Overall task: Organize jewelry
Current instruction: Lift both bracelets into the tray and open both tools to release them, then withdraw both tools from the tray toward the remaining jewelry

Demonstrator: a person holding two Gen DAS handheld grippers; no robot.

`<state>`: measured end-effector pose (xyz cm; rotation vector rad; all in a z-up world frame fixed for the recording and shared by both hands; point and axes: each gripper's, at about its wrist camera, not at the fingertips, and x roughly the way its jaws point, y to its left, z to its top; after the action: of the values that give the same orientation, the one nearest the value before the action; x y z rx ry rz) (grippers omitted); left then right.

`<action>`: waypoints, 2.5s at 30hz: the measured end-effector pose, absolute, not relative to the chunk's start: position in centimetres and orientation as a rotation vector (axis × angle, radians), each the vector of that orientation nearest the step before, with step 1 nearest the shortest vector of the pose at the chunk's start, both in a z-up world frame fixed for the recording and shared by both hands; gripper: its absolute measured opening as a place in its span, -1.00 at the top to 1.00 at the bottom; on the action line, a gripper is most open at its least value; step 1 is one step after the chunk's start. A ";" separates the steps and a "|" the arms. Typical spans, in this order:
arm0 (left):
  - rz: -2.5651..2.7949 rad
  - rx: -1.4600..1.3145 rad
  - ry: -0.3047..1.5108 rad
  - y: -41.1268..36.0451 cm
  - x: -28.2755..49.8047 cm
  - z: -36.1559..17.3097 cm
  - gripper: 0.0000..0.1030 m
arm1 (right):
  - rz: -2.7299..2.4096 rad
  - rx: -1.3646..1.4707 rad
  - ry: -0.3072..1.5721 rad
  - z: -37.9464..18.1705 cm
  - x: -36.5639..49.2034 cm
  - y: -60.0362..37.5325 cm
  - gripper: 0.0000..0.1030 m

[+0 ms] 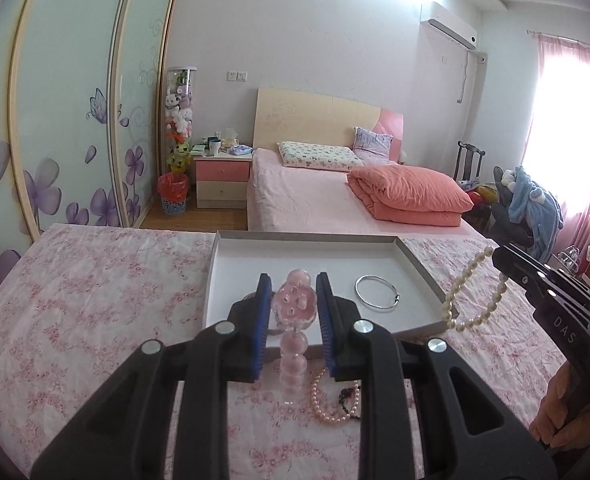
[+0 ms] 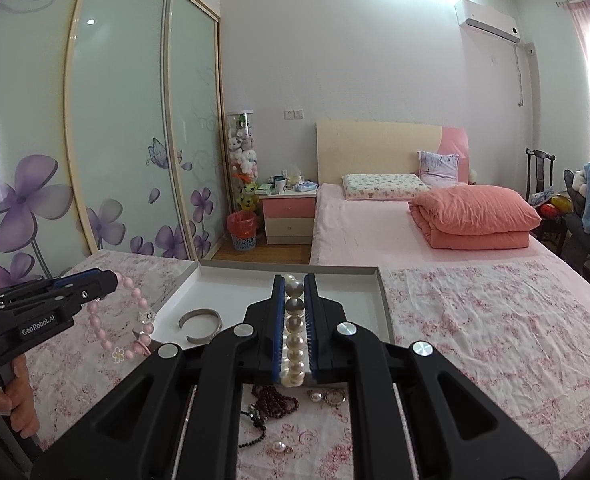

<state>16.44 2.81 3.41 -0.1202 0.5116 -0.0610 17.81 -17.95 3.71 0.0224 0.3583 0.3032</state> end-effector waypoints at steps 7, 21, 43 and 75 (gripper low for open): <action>-0.045 -0.114 0.508 2.6 19.0 3.4 0.55 | 0.289 0.020 0.337 4.3 20.1 -17.4 0.79; -0.028 -0.100 0.538 2.5 25.6 2.0 0.55 | 0.280 0.051 0.385 2.6 25.8 -16.3 0.79; -0.023 -0.164 0.596 3.7 29.8 -0.6 0.42 | 0.269 0.097 0.479 0.0 29.7 -15.8 0.17; -0.053 -0.146 0.694 4.8 21.4 -3.7 0.25 | 0.222 0.055 0.666 -4.1 23.7 -21.1 0.17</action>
<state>21.38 4.80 -3.71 -0.1462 0.6942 -0.0535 23.73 -21.08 -4.12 0.0550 0.6663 0.2223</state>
